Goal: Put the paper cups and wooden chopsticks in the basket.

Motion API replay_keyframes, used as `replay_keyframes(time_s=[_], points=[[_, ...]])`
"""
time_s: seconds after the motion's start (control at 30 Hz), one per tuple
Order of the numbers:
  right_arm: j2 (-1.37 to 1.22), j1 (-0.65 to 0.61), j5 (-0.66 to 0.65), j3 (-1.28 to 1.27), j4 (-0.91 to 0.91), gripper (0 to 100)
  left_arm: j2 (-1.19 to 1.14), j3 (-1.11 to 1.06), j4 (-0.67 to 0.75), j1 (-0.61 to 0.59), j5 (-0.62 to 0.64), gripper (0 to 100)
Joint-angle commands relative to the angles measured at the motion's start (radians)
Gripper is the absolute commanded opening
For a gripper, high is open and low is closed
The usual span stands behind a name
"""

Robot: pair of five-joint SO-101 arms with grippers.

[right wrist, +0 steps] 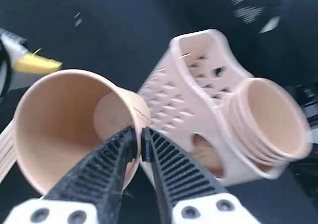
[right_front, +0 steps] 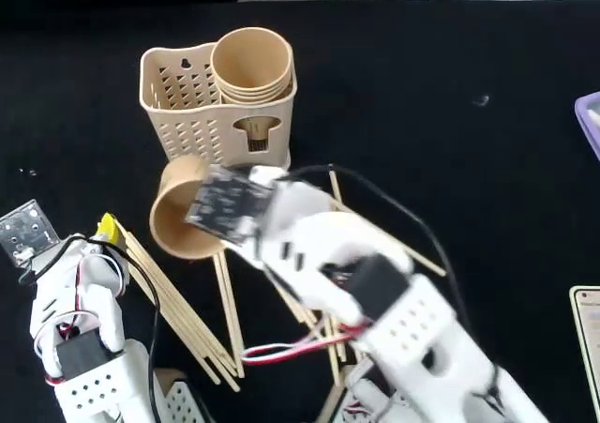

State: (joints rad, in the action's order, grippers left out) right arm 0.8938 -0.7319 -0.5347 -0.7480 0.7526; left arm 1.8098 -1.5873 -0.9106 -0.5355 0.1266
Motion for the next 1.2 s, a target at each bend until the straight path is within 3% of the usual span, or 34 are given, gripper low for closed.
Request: replay_keyframes(time_s=[0.0,0.2,0.43,0.73,0.97,1.17], points=[[0.174,0.072,0.011,0.021,0.032,1.1,0.011,0.008,0.012,0.001,0.009,22],[0.226,0.173,0.199,0.191,0.041,1.1,0.011,0.008,0.012,0.001,0.009,22],[0.024,0.262,0.384,0.499,0.041,1.1,0.011,0.008,0.012,0.001,0.009,22],[-0.387,0.376,0.476,0.843,0.120,1.1,0.011,0.008,0.012,-0.001,0.009,22],[-0.621,0.381,0.489,1.093,0.330,1.1,0.011,0.008,0.012,-0.001,0.009,22],[-0.745,0.379,0.493,1.204,0.382,1.1,0.011,0.008,0.012,-0.001,0.009,22]])
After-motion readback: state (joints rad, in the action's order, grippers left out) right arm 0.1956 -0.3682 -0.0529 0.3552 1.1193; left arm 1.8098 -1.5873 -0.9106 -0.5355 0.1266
